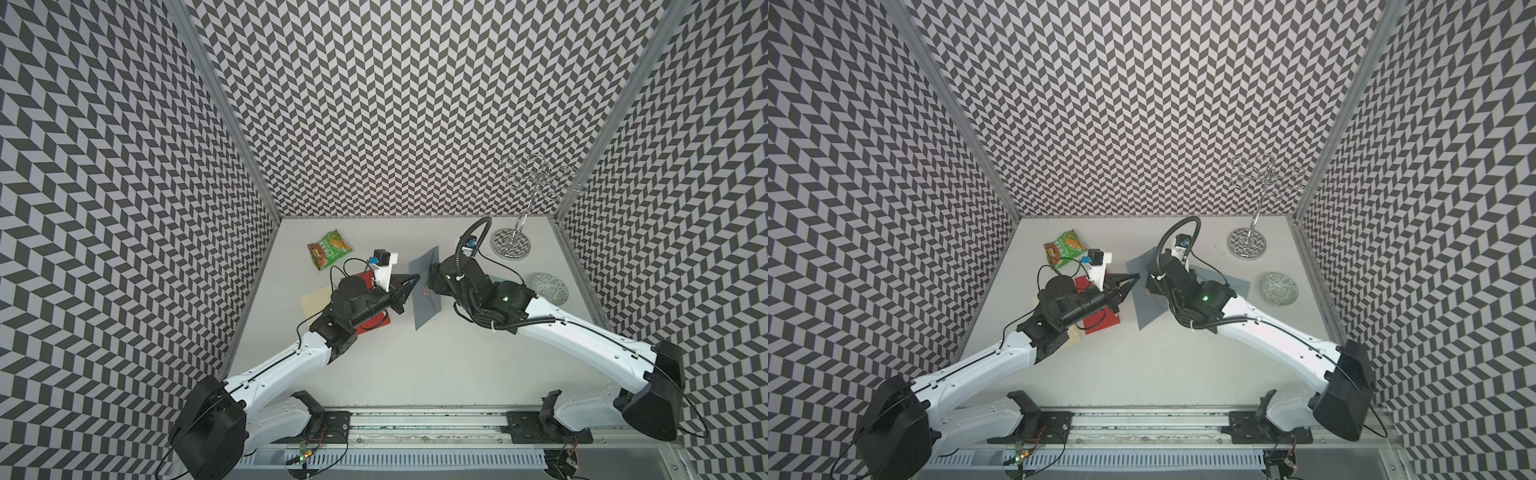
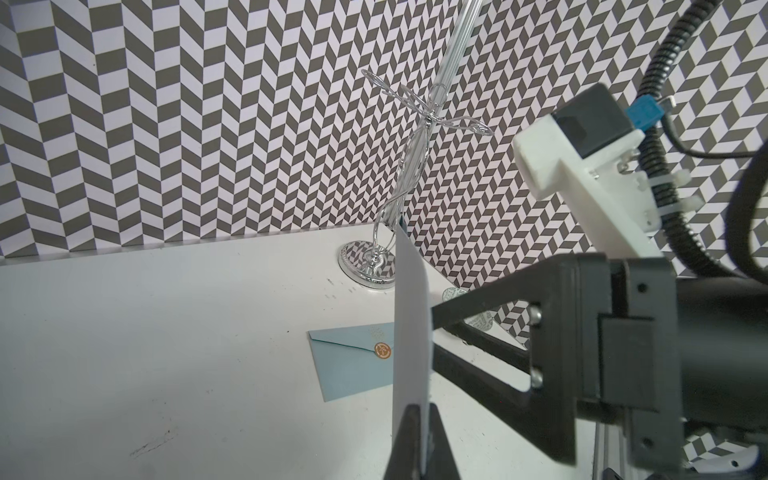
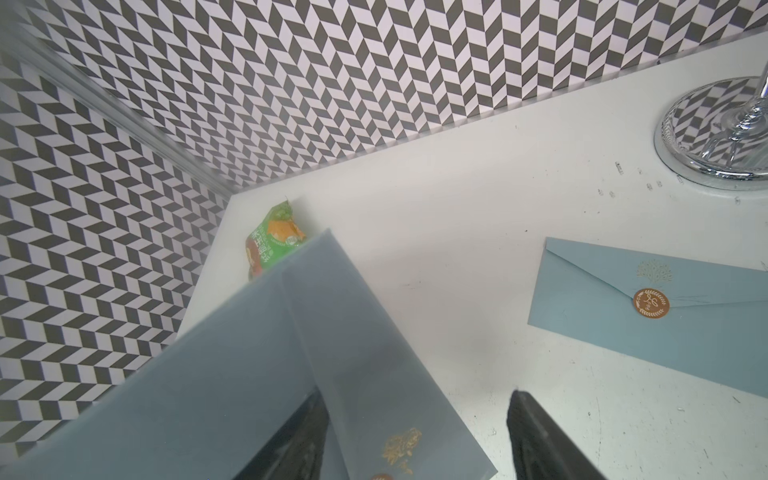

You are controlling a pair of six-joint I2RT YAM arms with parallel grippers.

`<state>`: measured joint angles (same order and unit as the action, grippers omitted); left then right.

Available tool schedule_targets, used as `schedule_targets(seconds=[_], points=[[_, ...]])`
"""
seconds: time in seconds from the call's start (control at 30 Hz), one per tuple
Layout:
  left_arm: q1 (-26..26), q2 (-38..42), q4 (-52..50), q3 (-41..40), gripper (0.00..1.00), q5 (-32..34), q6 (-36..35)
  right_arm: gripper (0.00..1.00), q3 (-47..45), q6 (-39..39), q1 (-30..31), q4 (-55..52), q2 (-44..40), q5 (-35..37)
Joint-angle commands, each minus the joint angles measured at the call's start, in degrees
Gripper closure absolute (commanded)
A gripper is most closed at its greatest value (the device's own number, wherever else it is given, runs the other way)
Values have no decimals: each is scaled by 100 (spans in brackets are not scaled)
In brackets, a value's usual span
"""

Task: Open the envelope
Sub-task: Open the envelope flap on the envelope.

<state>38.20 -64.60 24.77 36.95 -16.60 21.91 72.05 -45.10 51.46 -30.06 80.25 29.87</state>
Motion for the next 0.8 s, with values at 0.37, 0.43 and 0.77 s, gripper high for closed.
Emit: schedule_targets(seconds=[0.37, 0.43, 0.77], points=[[65, 62, 69, -12, 100, -135, -114, 33, 362, 151, 22, -348, 449, -277], [63, 65, 46, -8, 100, -118, -130, 34, 430, 144, 23, -465, 532, -280], [60, 70, 53, -13, 100, -117, -126, 34, 495, 188, 22, -549, 637, -493]])
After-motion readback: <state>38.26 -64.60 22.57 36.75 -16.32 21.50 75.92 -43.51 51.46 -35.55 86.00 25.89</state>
